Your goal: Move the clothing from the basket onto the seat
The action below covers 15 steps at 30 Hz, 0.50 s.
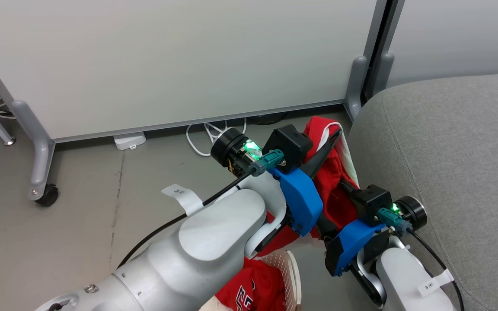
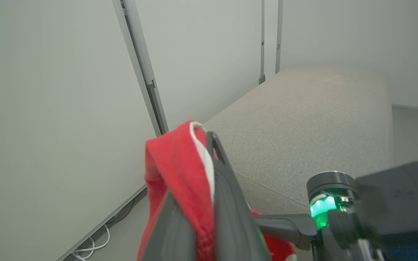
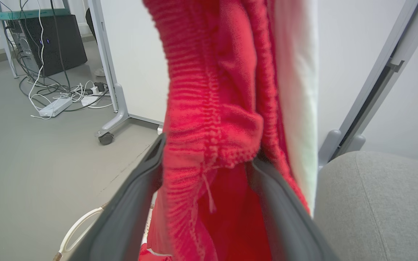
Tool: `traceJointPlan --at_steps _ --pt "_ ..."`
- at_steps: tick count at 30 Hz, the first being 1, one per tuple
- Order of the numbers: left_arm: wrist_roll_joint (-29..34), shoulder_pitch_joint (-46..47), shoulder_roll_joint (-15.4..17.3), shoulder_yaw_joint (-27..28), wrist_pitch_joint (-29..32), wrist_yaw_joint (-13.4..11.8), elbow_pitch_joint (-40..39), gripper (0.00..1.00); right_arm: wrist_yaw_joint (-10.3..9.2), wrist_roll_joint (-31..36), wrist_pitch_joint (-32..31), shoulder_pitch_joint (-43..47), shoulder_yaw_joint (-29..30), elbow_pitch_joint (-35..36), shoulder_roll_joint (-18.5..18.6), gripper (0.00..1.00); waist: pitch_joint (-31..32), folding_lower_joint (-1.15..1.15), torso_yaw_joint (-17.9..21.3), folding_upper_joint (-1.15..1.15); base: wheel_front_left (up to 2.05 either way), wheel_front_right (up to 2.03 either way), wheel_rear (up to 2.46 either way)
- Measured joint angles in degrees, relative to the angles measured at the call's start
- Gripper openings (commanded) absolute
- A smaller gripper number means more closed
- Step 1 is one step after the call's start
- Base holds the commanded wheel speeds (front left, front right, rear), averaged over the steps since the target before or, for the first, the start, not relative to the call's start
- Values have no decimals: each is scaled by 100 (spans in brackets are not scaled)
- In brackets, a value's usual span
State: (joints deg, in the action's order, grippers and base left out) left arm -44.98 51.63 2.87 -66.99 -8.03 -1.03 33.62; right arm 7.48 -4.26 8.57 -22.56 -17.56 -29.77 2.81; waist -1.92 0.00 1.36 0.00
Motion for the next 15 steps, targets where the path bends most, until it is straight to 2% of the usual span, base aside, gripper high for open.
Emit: traceJointPlan --at_steps 4,5,6,15 --pt "-82 29 0 -68 -33 -3 20 0 0 -63 32 -49 -32 -149 0 100 24 0 6 0 0 0 0" --pt "-100 32 0 -84 -42 -4 31 0 0 -94 32 -51 -45 -186 0 32 31 0 10 0 0 0 0" --pt "-119 38 0 -97 -46 -13 40 0 0 -98 34 -57 -49 -207 0 0 38 0 15 0 0 0 0" --pt "-258 83 0 -229 -115 -49 83 0 0 -174 85 -100 -96 -332 0 0 82 0 44 0 0 0 0"
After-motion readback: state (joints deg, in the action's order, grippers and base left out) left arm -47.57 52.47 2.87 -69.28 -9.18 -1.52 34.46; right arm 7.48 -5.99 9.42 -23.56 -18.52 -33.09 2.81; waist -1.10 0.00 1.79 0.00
